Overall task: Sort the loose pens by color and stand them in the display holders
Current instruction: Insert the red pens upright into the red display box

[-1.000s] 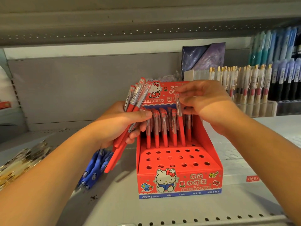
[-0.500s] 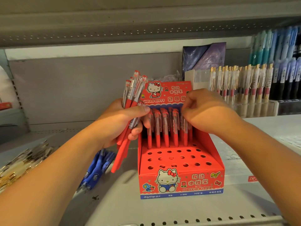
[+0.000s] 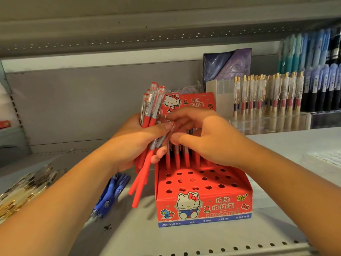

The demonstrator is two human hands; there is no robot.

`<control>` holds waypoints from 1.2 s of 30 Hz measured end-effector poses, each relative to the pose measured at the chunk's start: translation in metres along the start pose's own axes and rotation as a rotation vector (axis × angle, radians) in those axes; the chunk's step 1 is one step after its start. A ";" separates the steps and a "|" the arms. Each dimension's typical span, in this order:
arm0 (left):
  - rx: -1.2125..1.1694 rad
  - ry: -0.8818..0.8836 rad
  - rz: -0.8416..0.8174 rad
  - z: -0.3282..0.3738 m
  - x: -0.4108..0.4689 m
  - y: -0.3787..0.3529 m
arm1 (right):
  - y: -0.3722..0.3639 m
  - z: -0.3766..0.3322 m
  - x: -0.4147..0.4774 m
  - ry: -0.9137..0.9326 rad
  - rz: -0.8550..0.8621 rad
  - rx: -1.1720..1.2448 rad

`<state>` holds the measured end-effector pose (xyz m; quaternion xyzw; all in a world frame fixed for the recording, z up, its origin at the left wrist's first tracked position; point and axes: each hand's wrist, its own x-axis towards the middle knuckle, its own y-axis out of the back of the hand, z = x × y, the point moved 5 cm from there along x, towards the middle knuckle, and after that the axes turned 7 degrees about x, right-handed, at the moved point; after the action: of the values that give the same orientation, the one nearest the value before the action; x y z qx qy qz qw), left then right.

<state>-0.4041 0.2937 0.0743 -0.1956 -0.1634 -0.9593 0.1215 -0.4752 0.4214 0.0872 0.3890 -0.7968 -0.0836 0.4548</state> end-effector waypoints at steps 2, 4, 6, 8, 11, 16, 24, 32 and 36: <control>0.024 -0.004 -0.022 0.000 0.000 -0.001 | 0.001 -0.001 0.000 -0.013 0.016 0.050; 0.022 -0.002 -0.046 0.001 -0.002 -0.003 | 0.003 -0.003 0.001 -0.018 0.050 0.103; -0.010 0.012 -0.040 0.002 -0.002 -0.004 | 0.006 -0.004 0.002 -0.035 0.088 0.160; -0.026 0.028 -0.029 0.003 -0.002 -0.003 | 0.009 -0.002 0.002 -0.078 0.134 0.250; -0.012 0.047 -0.007 0.003 -0.003 -0.003 | 0.013 -0.001 0.002 -0.129 0.206 0.434; -0.003 0.086 -0.009 0.001 -0.005 -0.005 | 0.027 -0.003 0.001 -0.101 0.348 0.589; 0.121 0.051 -0.004 0.004 -0.007 -0.003 | 0.048 -0.006 0.000 -0.107 0.485 0.489; 0.101 0.077 -0.096 -0.003 -0.007 -0.001 | 0.052 0.004 -0.003 -0.055 0.470 -0.228; 0.088 0.091 -0.126 -0.003 -0.008 -0.002 | 0.054 0.005 -0.005 -0.032 0.483 -0.340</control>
<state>-0.3981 0.2959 0.0678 -0.1353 -0.2119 -0.9648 0.0767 -0.5068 0.4609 0.1074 0.1051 -0.8479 -0.1116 0.5075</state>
